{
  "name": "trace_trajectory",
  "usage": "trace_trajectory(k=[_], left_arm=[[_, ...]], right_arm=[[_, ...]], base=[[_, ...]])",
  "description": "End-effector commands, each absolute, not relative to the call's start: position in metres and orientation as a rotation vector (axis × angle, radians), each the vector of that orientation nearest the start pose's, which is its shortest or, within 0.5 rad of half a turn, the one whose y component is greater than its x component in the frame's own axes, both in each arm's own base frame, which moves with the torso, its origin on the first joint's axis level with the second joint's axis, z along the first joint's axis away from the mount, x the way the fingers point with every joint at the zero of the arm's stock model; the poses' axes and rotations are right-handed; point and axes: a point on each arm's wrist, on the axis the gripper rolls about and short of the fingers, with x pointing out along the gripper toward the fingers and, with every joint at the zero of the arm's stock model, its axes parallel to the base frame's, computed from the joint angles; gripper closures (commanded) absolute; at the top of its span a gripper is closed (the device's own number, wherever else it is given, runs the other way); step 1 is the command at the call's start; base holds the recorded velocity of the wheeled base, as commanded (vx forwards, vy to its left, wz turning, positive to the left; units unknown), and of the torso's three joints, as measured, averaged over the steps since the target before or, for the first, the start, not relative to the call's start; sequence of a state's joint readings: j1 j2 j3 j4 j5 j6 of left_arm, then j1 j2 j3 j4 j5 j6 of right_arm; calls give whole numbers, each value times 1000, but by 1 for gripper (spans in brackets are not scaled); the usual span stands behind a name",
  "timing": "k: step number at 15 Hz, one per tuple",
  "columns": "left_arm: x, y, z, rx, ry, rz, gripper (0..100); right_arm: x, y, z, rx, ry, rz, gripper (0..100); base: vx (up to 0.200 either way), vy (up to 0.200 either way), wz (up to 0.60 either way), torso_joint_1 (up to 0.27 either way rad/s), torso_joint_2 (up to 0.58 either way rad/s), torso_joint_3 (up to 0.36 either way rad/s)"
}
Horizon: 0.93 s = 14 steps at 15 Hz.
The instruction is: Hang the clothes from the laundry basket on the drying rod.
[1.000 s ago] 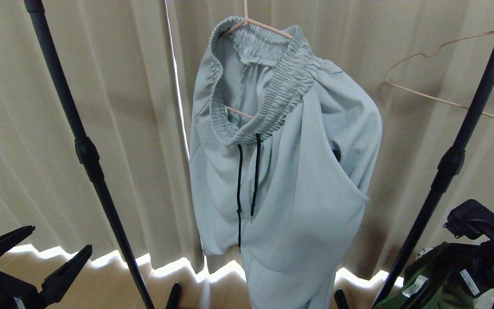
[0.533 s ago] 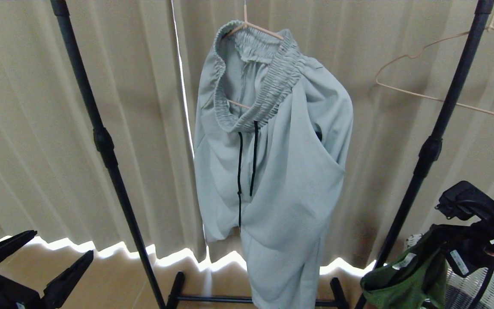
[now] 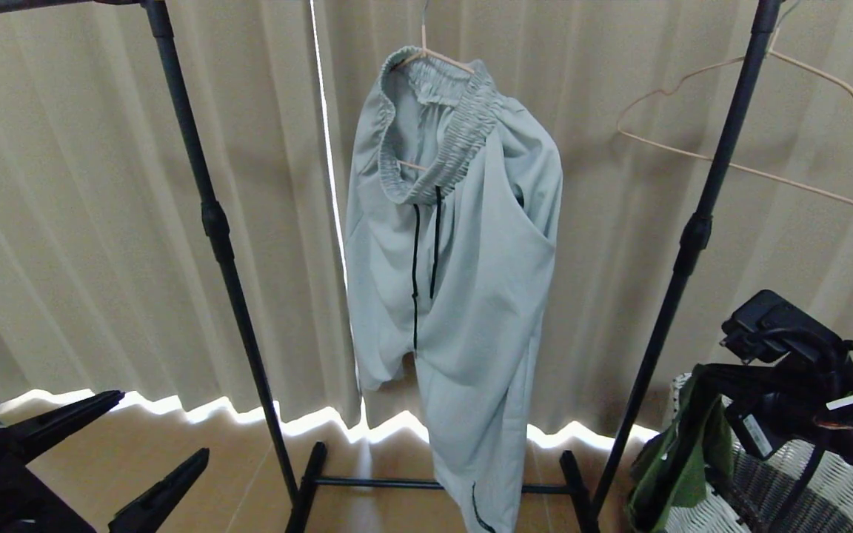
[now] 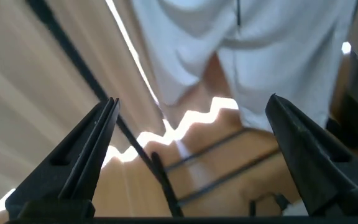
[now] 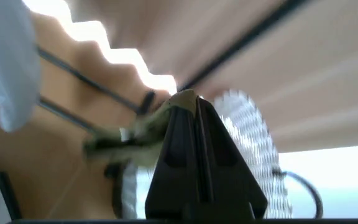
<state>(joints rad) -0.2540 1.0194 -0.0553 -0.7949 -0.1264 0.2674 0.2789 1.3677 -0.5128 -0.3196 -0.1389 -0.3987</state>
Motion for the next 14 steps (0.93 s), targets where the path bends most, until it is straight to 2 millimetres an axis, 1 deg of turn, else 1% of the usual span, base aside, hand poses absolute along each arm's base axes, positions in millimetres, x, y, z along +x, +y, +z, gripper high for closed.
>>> trace_trajectory(k=[1, 2, 4, 6, 8, 9, 11, 12, 13, 14], left_arm=[[106, -35, 131, 283, 167, -443, 0], [105, -36, 128, 284, 182, -457, 0], [107, -43, 131, 279, 171, -526, 0], [116, -59, 140, 284, 150, -621, 0], [126, -85, 148, 276, 147, -741, 0], [131, -96, 150, 265, 153, -775, 0], [148, -132, 155, 237, 186, -808, 0], [148, -132, 155, 237, 186, -808, 0], [160, -161, 155, 218, 210, -822, 0], [169, -180, 156, 213, 210, -826, 0]], right_arm=[[191, 64, 173, -489, 416, 327, 100], [189, 71, 181, -477, 375, 380, 100], [181, 90, 195, -433, 306, 465, 100], [175, 111, 210, -376, 249, 552, 100], [169, 131, 227, -305, 200, 632, 100], [168, 137, 231, -294, 189, 650, 100], [170, 142, 235, -289, 176, 661, 100], [170, 142, 235, -289, 176, 661, 100], [170, 141, 238, -285, 166, 660, 100], [168, 143, 241, -279, 154, 668, 100]], base=[[0, 0, 0, 0, 0, 0], [0, 0, 0, 0, 0, 0], [0, 0, 0, 0, 0, 0], [0, 0, 0, 0, 0, 0], [0, 0, 0, 0, 0, 0], [0, 0, 0, 0, 0, 0], [0, 0, 0, 0, 0, 0], [0, 0, 0, 0, 0, 0], [0, 0, 0, 0, 0, 0], [0, 0, 0, 0, 0, 0]])
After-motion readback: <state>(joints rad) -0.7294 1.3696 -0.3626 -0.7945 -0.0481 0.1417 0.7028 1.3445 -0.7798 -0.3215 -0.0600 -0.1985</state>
